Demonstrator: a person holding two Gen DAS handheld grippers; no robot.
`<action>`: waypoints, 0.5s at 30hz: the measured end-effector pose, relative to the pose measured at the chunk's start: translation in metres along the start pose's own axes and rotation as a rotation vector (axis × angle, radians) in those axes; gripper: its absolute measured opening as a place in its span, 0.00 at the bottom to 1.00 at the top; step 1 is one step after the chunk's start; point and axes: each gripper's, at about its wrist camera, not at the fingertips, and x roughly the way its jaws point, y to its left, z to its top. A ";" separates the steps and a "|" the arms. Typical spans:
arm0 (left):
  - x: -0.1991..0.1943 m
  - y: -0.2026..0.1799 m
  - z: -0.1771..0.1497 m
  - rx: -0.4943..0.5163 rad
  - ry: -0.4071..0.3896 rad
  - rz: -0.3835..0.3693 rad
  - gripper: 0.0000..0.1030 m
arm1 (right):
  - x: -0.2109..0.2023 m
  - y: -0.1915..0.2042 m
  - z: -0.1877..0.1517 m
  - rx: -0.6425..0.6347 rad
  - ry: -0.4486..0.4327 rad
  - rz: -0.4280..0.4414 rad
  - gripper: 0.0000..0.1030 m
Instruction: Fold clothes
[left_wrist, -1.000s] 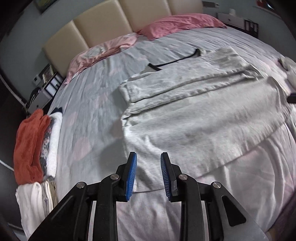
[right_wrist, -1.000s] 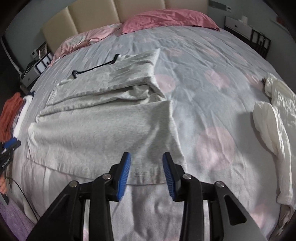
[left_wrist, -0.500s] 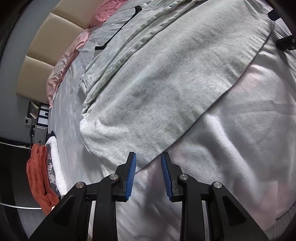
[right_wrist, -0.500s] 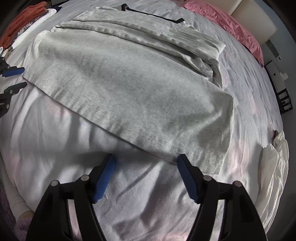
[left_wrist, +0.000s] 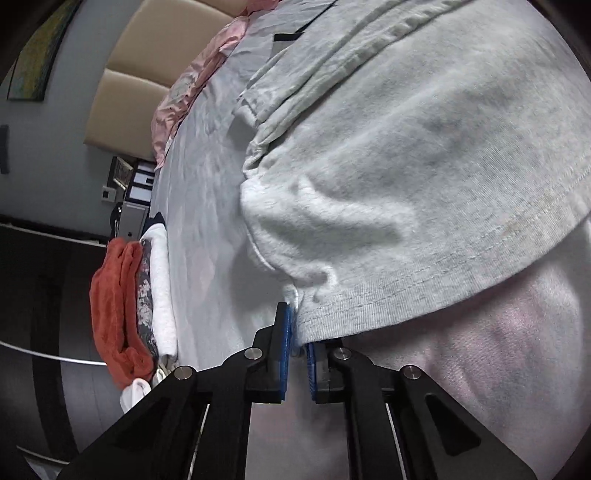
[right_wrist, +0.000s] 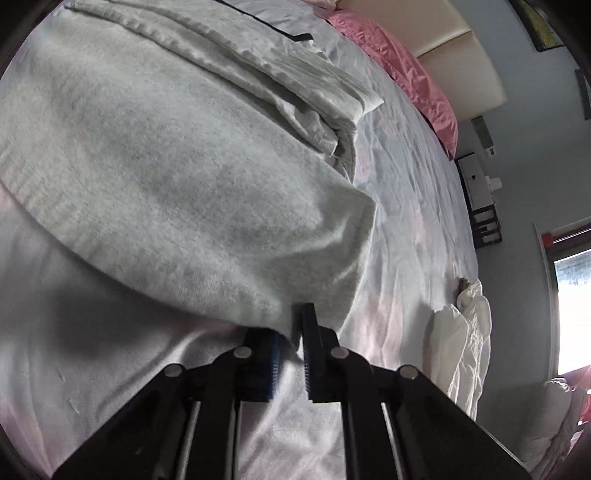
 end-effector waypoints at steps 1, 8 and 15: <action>-0.003 0.007 0.001 -0.038 -0.015 -0.010 0.07 | -0.001 -0.005 0.000 0.021 -0.007 0.016 0.08; -0.034 0.062 0.003 -0.308 -0.155 -0.031 0.07 | -0.031 -0.048 0.003 0.233 -0.143 0.005 0.05; -0.093 0.123 -0.009 -0.551 -0.327 -0.102 0.07 | -0.089 -0.087 0.009 0.378 -0.333 -0.058 0.04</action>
